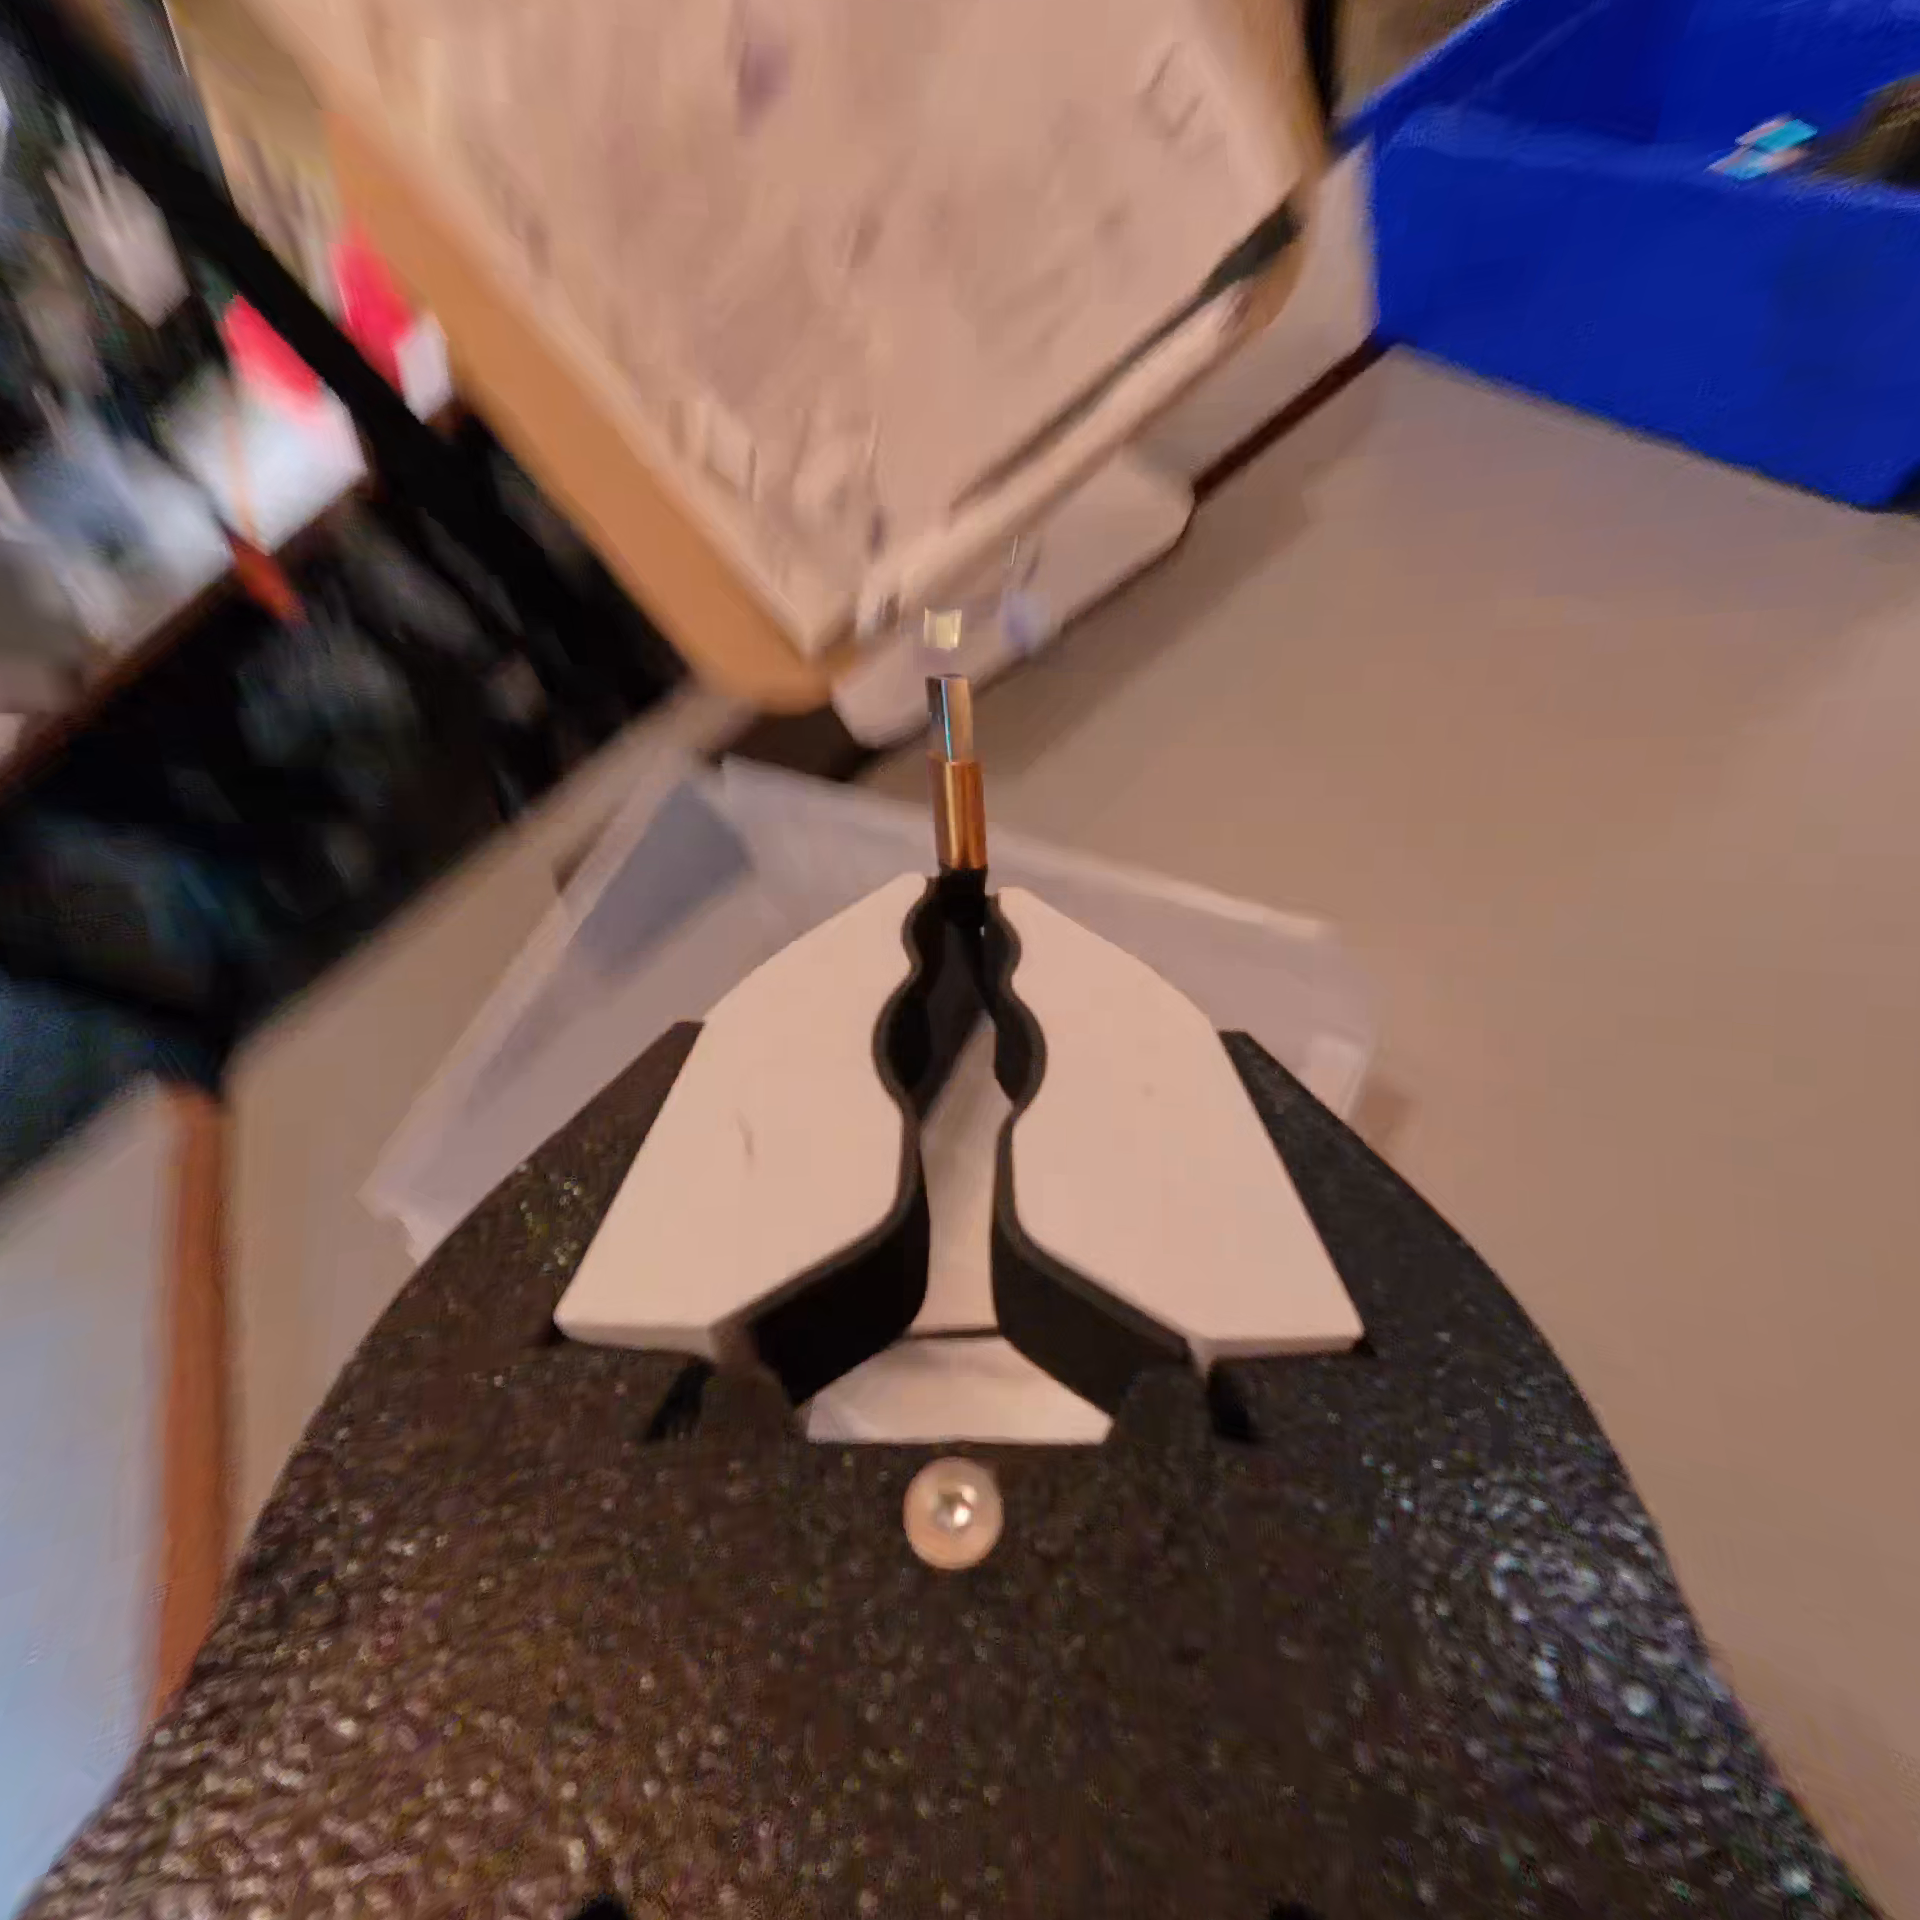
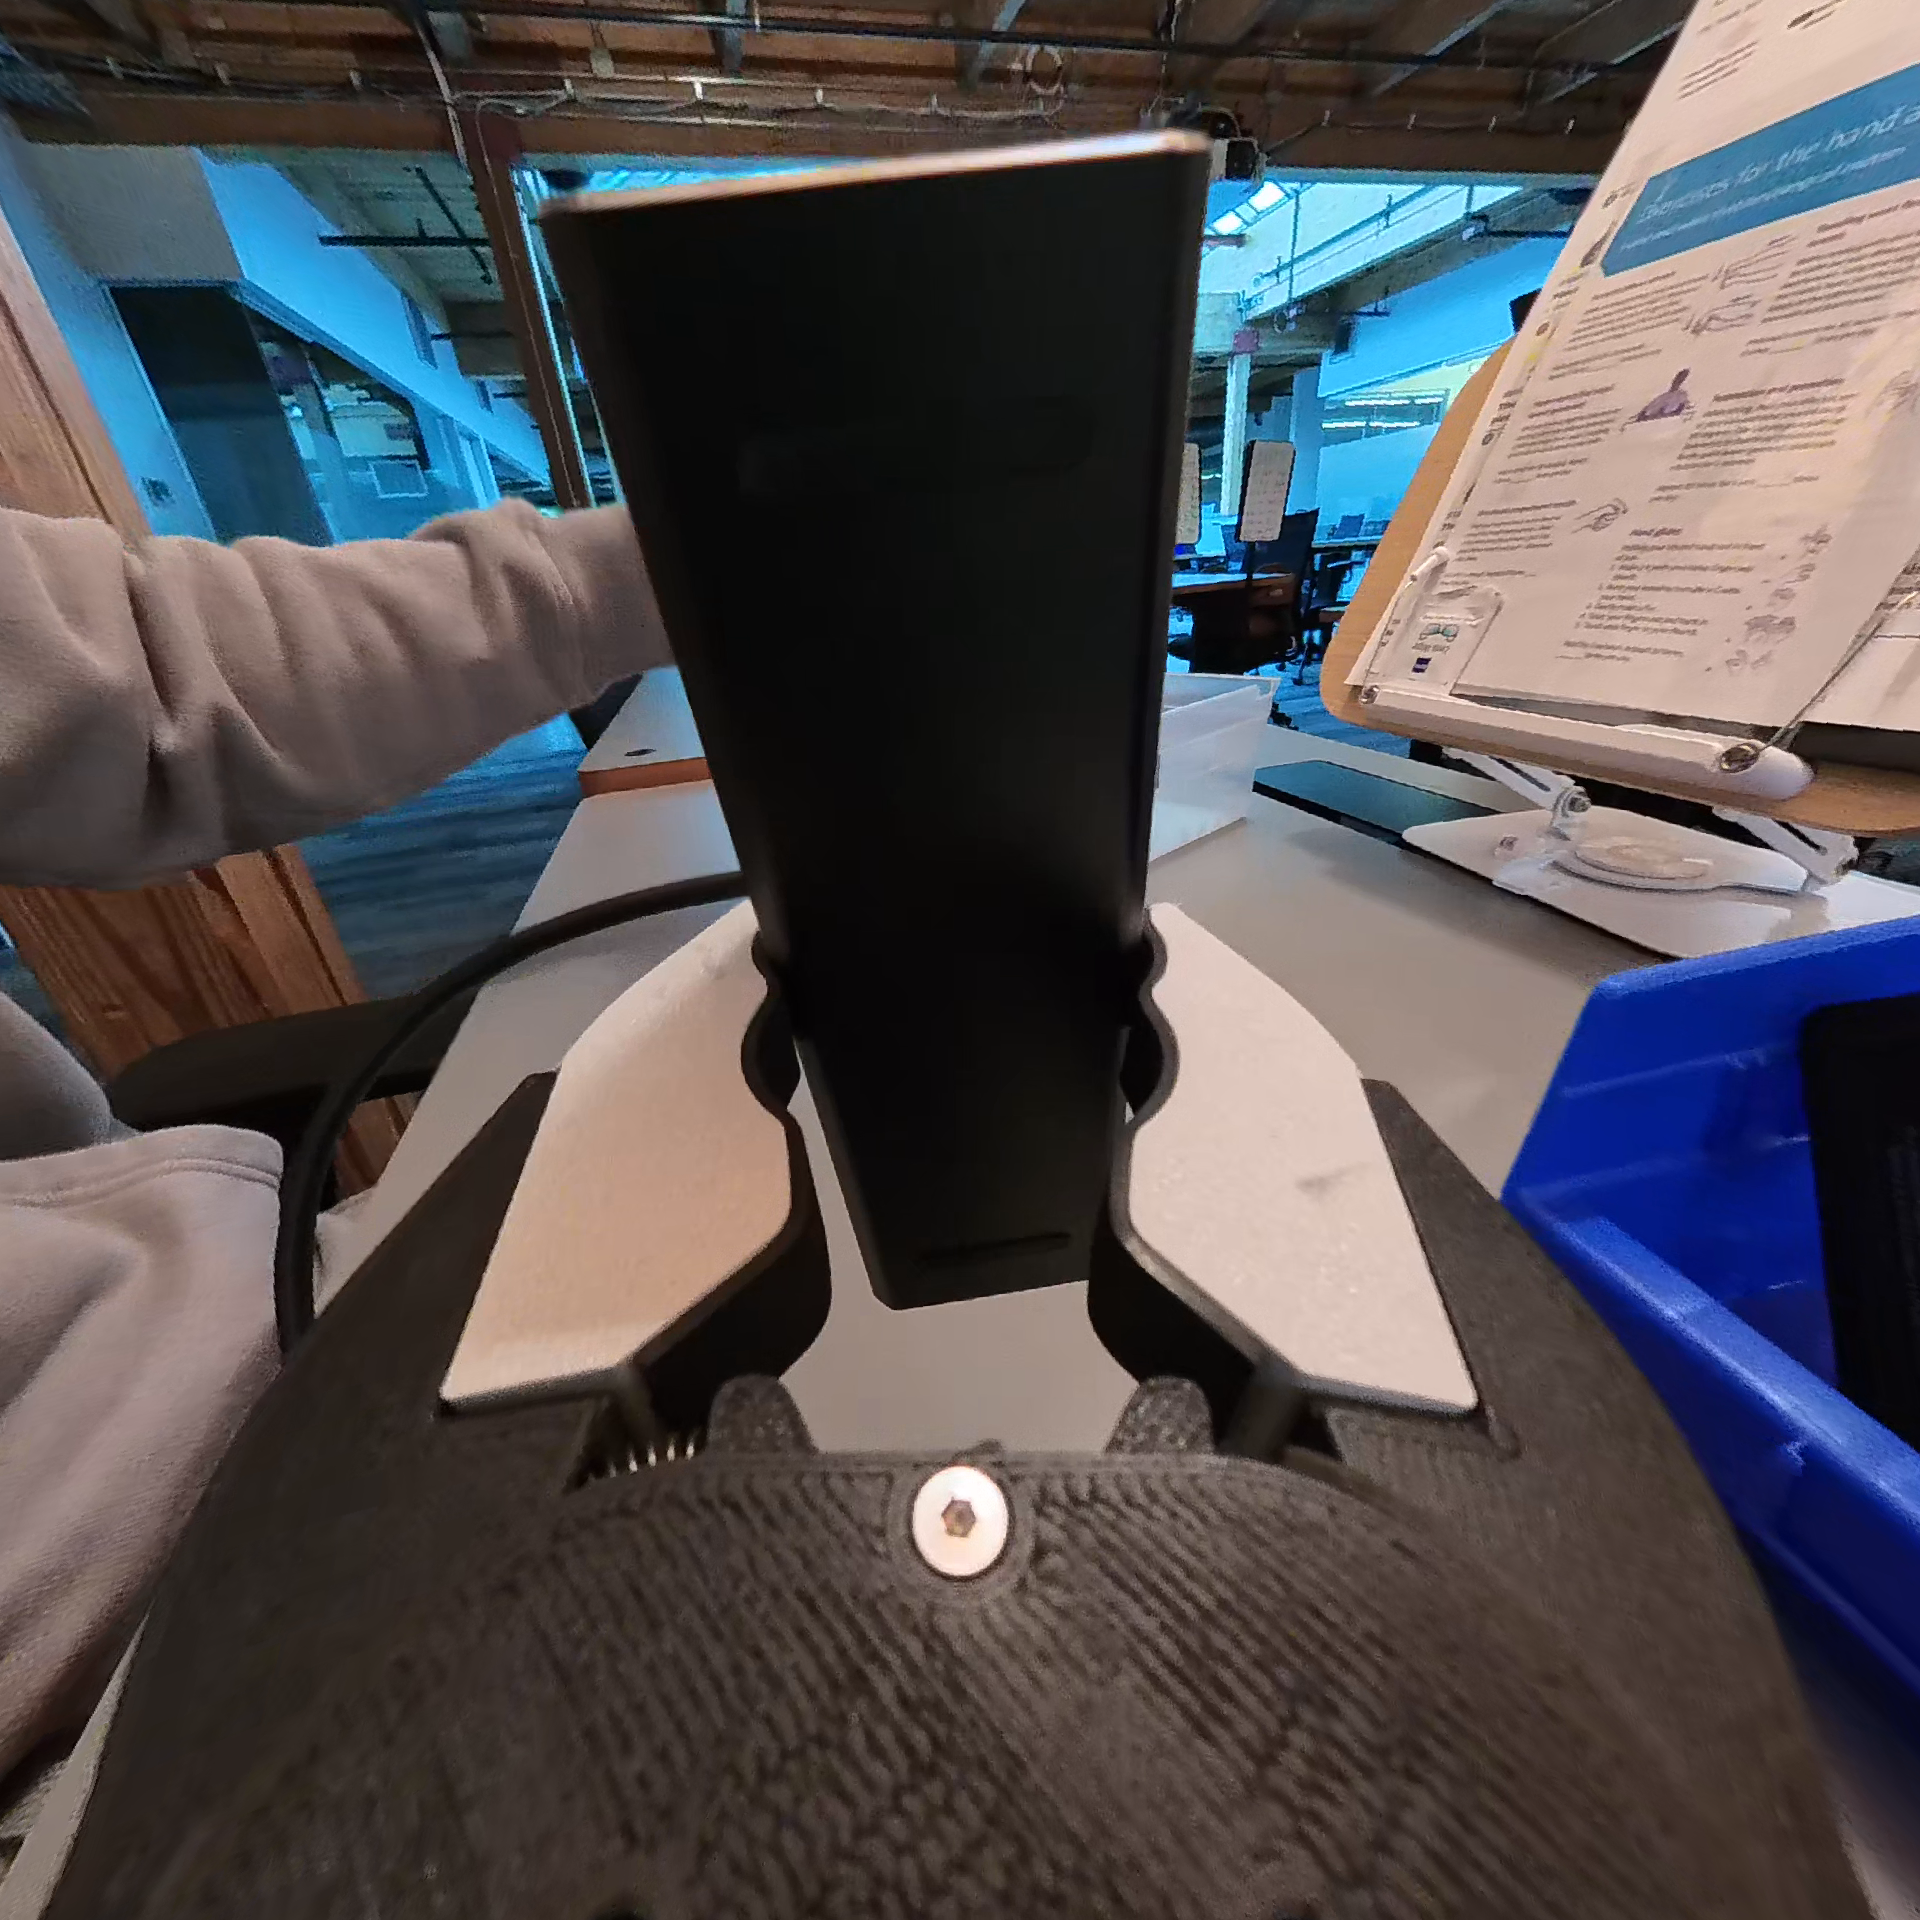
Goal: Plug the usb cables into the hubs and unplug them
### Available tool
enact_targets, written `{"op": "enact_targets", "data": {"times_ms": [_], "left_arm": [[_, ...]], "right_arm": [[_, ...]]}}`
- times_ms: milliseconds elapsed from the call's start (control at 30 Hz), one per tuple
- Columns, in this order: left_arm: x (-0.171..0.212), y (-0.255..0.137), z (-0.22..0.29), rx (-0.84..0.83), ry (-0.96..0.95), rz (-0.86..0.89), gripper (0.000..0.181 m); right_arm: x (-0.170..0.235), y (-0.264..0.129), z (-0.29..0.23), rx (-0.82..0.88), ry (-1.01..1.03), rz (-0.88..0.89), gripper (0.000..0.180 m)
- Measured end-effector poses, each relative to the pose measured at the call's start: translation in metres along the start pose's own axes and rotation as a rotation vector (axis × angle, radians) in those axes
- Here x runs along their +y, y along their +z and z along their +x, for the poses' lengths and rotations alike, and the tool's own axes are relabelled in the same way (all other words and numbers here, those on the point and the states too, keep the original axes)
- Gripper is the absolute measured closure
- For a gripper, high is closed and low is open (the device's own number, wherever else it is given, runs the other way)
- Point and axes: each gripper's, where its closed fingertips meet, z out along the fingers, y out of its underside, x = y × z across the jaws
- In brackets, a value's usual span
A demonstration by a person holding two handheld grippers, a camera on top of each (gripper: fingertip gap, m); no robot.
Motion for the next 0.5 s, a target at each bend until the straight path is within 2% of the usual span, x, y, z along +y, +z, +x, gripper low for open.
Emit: {"op": "enact_targets", "data": {"times_ms": [33, 100, 267, 367, 500], "left_arm": [[-0.022, -0.010, 0.011, 0.003, 0.121, 0.098, 0.173], [-0.055, -0.025, 0.038, 0.008, 0.314, 0.226, 0.173], [-0.088, -0.039, 0.107, 0.007, 0.650, 0.315, 0.174], [-0.091, -0.037, 0.139, 0.020, 0.758, 0.314, 0.174], [-0.091, -0.035, 0.169, 0.063, 0.786, 0.322, 0.174]], "right_arm": [[0.001, 0.001, -0.001, -0.003, -0.004, -0.007, 0.117], [0.002, 0.002, -0.002, -0.001, -0.013, -0.019, 0.117], [0.002, 0.001, -0.003, -0.006, -0.017, -0.021, 0.117], [0.003, -0.001, -0.002, -0.005, -0.020, -0.026, 0.117], [0.001, -0.005, -0.002, -0.015, -0.027, -0.016, 0.117]]}}
